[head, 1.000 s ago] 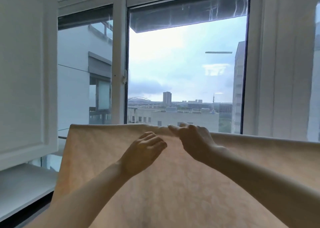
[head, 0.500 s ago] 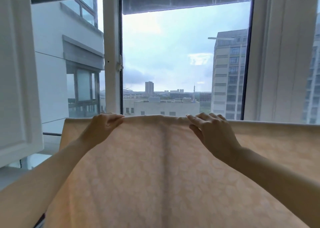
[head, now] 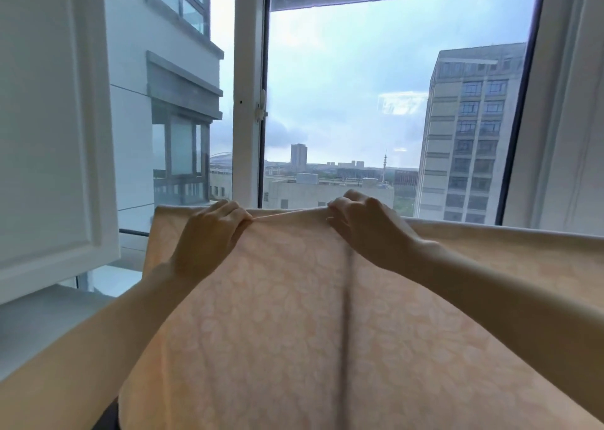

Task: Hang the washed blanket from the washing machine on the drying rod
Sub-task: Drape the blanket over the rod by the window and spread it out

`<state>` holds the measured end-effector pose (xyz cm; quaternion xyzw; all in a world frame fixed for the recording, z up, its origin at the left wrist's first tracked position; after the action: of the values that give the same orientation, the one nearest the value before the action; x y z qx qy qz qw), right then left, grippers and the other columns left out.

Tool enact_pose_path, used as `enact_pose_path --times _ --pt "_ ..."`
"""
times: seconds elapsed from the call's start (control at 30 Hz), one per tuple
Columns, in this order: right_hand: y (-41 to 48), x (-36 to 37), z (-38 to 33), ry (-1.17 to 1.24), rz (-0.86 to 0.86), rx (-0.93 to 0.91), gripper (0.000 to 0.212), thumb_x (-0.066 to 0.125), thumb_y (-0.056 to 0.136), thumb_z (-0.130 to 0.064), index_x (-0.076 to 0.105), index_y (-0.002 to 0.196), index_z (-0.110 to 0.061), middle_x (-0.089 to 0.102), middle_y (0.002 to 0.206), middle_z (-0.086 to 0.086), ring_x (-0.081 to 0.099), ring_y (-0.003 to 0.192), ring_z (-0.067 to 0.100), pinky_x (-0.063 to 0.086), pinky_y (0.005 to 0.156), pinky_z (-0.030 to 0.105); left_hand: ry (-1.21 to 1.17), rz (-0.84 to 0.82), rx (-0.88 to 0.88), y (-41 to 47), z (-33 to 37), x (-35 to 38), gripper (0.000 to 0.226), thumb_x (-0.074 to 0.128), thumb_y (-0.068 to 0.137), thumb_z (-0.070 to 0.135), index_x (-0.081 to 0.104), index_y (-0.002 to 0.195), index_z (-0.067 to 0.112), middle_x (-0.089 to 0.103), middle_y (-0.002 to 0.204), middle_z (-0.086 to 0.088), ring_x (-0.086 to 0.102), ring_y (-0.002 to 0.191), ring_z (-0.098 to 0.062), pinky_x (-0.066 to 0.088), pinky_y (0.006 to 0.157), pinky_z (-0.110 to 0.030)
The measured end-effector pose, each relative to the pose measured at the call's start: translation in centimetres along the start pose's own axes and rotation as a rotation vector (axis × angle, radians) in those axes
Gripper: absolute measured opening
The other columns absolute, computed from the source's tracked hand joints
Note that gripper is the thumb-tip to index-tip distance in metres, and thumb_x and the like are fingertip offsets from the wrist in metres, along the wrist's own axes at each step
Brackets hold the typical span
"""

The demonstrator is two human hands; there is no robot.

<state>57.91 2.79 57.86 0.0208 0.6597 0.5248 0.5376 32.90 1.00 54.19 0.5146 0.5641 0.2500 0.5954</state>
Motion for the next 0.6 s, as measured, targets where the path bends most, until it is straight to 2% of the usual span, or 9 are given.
enact_pose_path --times 0.07,0.17,0.33,0.4,0.47,0.57,0.6 --pt "0.5 0.1 -0.4 0.06 0.046 0.014 0.022 0.052 0.097 -0.025 0.066 0.105 -0.008 0.063 0.101 0.005 0.066 0.081 0.024 0.056 0.075 0.042 -0.026 0.006 -0.009 -0.7 0.0 0.3 0.023 0.055 0.092 0.028 0.071 0.086 0.011 0.069 0.08 -0.002 0.065 0.072 -0.017 0.054 0.067 -0.03" --pt "1.0 0.2 -1.1 0.047 0.104 0.027 0.014 0.056 0.095 -0.02 0.064 0.098 -0.009 0.063 0.098 0.004 0.062 0.086 0.023 0.055 0.073 0.042 -0.079 -0.001 -0.016 -1.6 0.3 0.8 0.022 0.057 0.093 0.025 0.07 0.084 0.01 0.067 0.078 -0.001 0.063 0.072 -0.015 0.055 0.062 -0.031" --pt "0.9 0.8 -1.9 -0.191 0.131 -0.09 0.004 0.059 0.093 -0.012 0.056 0.091 -0.013 0.056 0.093 0.0 0.056 0.081 0.02 0.044 0.06 0.031 -0.142 -0.027 -0.005 -2.8 1.2 1.1 0.007 0.068 0.087 0.015 0.072 0.086 0.01 0.069 0.08 0.0 0.064 0.072 -0.014 0.055 0.063 -0.029" --pt "0.8 1.1 -1.8 -0.234 0.125 -0.139 0.009 0.061 0.091 -0.006 0.054 0.091 -0.012 0.053 0.091 0.002 0.056 0.075 0.02 0.049 0.061 0.034 -0.161 -0.036 0.009 -3.1 1.5 1.0 0.005 0.069 0.087 0.014 0.072 0.087 0.011 0.069 0.081 0.001 0.064 0.073 -0.013 0.054 0.064 -0.026" --pt "0.4 1.3 -2.0 -0.184 0.095 -0.206 0.008 0.06 0.092 -0.009 0.053 0.094 -0.011 0.053 0.093 0.002 0.056 0.074 0.019 0.053 0.065 0.039 -0.177 -0.049 0.013 -3.4 1.6 1.0 0.006 0.068 0.088 0.015 0.072 0.088 0.011 0.07 0.083 0.002 0.064 0.075 -0.012 0.055 0.066 -0.027" --pt "-0.2 1.6 -2.1 -0.176 0.026 -0.254 0.03 0.067 0.087 -0.025 0.055 0.112 -0.013 0.06 0.108 0.005 0.062 0.088 0.024 0.055 0.074 0.043 -0.191 -0.038 -0.004 -3.5 1.5 1.1 0.007 0.065 0.09 0.015 0.072 0.09 0.011 0.07 0.084 0.002 0.064 0.075 -0.012 0.056 0.066 -0.029" --pt "-0.3 1.7 -2.0 -0.196 0.027 -0.27 0.033 0.07 0.085 -0.025 0.056 0.114 -0.015 0.061 0.111 0.005 0.063 0.09 0.025 0.056 0.073 0.044 -0.196 -0.029 -0.012 -3.4 1.4 1.2 0.007 0.065 0.09 0.015 0.071 0.09 0.011 0.069 0.084 0.002 0.063 0.074 -0.012 0.056 0.066 -0.029"
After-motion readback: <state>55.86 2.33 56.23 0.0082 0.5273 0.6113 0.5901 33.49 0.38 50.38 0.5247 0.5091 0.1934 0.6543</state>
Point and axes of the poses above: each hand's wrist, its own y-axis towards the middle knuckle, its own x-axis out of the palm, z = x × y, the point moved 3 cm from there along y, towards the middle knuckle
